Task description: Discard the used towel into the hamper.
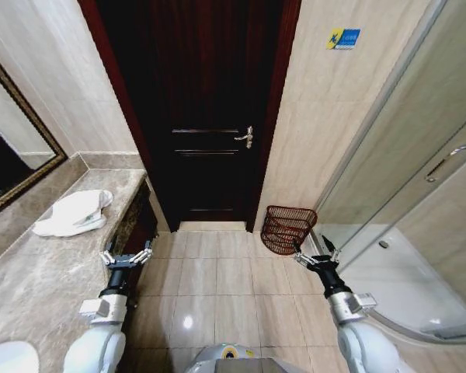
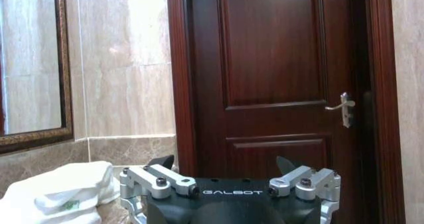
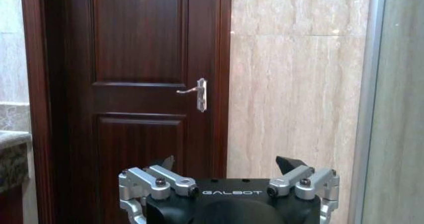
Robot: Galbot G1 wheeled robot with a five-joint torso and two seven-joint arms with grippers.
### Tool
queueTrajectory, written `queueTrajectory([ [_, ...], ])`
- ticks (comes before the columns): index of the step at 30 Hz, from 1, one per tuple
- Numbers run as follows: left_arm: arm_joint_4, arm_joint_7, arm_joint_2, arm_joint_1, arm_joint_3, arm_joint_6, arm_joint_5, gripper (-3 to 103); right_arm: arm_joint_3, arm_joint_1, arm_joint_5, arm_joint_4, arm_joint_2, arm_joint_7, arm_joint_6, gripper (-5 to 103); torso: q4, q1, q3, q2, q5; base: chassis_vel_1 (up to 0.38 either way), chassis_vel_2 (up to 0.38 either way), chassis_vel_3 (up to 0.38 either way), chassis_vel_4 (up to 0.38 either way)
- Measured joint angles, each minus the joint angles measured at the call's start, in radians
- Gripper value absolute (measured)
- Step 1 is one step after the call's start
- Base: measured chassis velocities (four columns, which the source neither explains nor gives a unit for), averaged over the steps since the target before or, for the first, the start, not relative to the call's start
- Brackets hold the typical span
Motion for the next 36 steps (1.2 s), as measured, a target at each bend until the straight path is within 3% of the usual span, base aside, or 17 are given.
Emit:
queueTrajectory([
  [36, 0.016, 0.001, -0.005, -0.003, 0.005, -0.016, 0.004, 100, 0.008, 0.002, 0.001, -0.010, 0.002, -0.006, 0.015, 100, 0.0000, 0.000, 0.000, 0.000, 0.0000, 0.000, 0.000, 0.000, 0.000],
])
